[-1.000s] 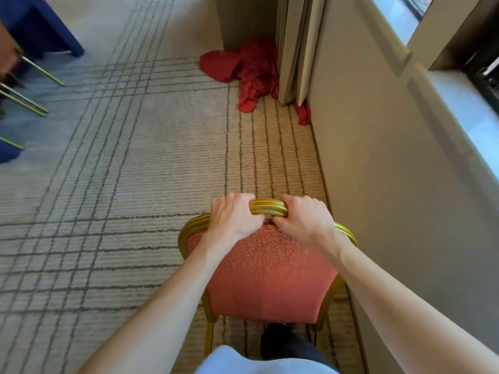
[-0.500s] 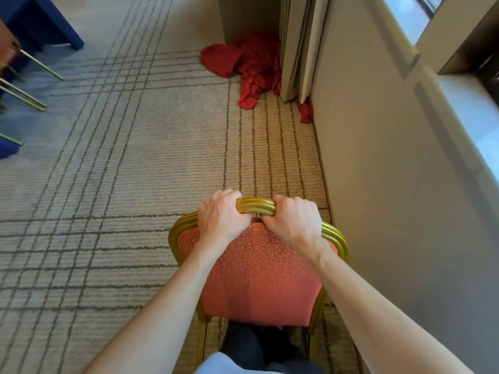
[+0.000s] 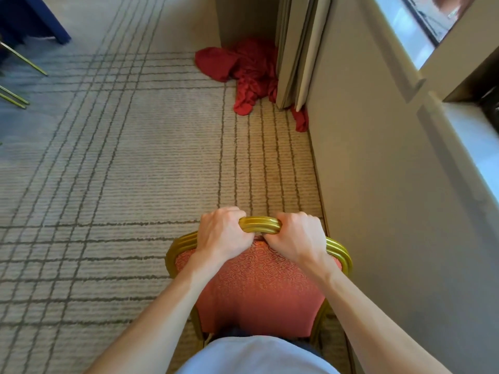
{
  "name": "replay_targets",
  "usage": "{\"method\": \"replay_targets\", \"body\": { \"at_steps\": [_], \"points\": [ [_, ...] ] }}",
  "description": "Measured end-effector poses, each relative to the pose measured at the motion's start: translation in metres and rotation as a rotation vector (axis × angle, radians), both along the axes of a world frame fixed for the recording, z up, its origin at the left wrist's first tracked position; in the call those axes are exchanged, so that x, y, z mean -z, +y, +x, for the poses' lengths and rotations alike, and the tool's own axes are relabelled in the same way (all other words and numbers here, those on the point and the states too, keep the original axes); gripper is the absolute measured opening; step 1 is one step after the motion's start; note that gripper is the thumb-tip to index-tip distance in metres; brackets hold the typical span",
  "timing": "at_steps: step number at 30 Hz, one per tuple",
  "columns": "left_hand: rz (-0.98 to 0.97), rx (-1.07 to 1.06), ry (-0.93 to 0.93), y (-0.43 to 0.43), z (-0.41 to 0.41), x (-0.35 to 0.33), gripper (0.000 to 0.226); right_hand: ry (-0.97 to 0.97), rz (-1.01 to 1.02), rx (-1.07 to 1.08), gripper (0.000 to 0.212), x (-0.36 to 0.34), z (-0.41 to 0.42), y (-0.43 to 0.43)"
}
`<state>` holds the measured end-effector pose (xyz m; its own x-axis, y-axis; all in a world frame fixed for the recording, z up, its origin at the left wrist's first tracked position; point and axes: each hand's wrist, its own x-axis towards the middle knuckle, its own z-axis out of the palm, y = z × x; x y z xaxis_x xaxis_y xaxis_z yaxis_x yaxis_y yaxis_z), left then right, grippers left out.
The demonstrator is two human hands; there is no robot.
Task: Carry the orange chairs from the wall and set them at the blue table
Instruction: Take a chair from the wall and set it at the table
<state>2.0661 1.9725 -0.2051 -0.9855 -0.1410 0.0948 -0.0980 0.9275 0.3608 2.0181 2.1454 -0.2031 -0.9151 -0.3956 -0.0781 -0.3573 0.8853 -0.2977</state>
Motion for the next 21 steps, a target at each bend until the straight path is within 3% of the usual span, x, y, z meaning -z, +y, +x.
{"method": "replay_targets", "body": {
  "at_steps": [9,21],
  "points": [
    [0.012,0.013,0.120,-0.053,-0.005,-0.029,0.041,0.115,-0.076,-0.103,0.045,-0.027,-0.022,-0.048],
    [-0.009,0.000,0.329,-0.133,-0.060,-0.065,0.020,0.298,-0.225,-0.220,0.036,-0.068,-0.094,-0.122]
  ]
}}
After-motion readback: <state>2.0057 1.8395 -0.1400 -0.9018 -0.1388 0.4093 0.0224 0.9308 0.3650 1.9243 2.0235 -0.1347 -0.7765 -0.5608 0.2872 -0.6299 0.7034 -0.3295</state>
